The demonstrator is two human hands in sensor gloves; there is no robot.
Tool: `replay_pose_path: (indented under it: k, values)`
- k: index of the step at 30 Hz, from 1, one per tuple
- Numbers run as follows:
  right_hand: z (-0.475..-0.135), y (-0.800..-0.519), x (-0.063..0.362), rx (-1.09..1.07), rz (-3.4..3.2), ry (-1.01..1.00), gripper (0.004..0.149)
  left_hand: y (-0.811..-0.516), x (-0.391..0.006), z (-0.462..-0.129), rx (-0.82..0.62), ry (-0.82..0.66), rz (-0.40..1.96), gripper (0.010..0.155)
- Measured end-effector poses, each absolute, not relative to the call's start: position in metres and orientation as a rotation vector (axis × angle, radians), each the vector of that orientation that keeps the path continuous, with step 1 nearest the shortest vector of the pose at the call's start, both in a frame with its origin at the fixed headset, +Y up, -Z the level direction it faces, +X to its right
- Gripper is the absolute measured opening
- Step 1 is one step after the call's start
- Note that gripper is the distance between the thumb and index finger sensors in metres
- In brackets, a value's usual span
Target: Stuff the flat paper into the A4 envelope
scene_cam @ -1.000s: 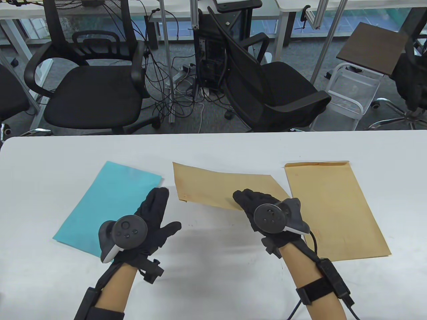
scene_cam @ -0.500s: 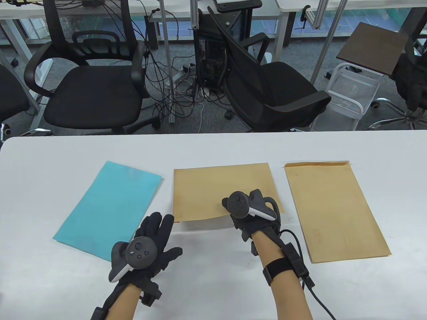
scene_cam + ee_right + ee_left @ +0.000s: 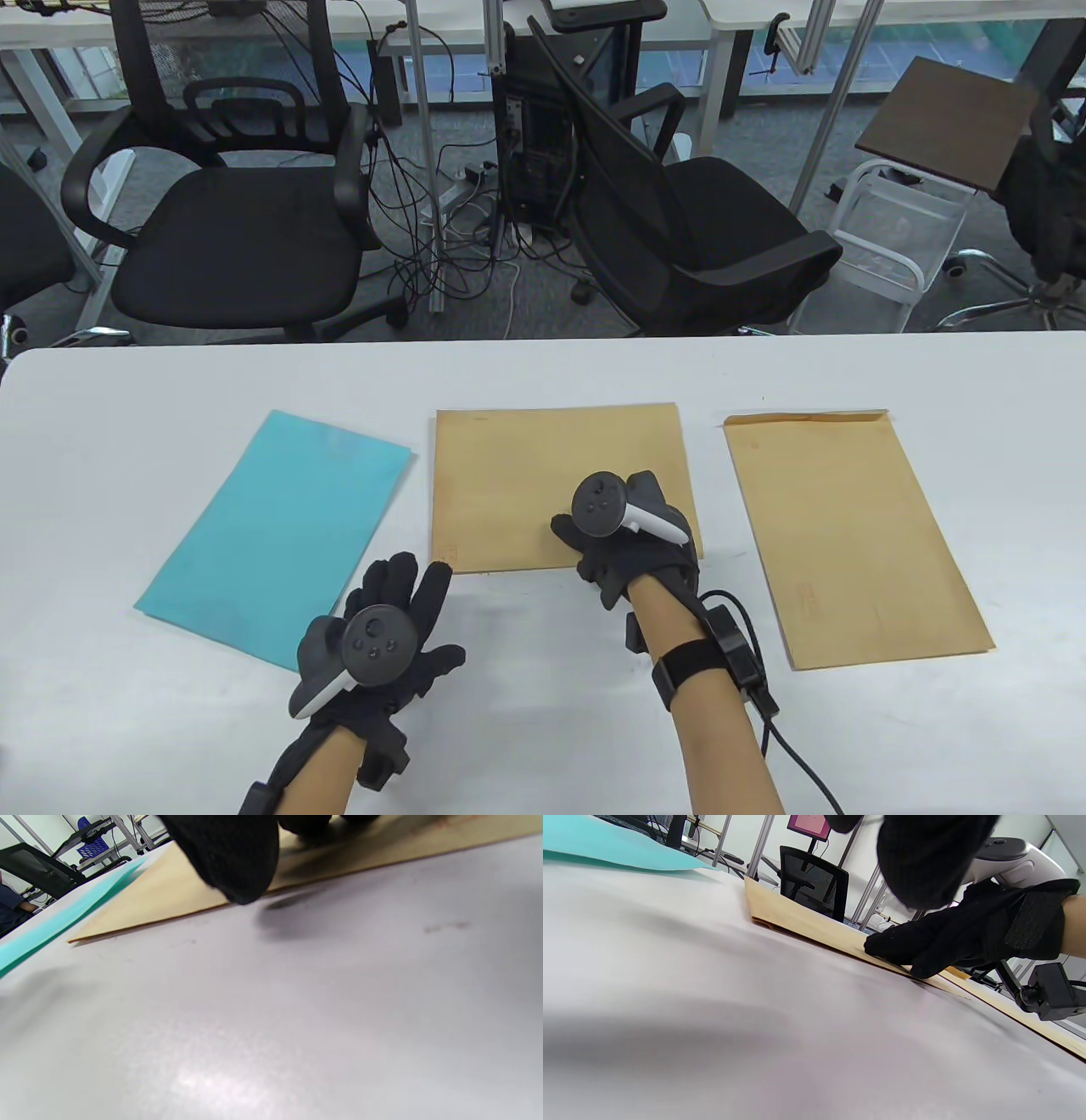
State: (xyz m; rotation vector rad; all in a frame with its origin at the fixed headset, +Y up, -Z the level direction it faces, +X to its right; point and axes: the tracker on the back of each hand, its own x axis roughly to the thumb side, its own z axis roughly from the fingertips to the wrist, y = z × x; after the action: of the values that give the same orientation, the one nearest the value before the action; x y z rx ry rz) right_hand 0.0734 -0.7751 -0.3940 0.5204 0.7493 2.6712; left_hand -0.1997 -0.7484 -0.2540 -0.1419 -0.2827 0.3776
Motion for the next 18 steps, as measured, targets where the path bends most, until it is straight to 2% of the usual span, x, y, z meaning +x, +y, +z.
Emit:
replay_pose_path:
  k: [4,9,18]
  values:
    - [-0.392,-0.777,0.076,0.524,2.663,0.766,0.071,-0.748,-0.199,-0.252,-0.137,-0.290,0.360,0.089]
    - [-0.384,-0.768,0.088,0.575,2.710,0.549,0.081,-0.752,-0.199,-0.251,-0.157,-0.290,0.350,0.090]
    - [-0.357,-0.751,0.161,0.435,2.697,0.323,0.095,-0.752,-0.188,-0.249,-0.164,-0.321,0.318,0.090]
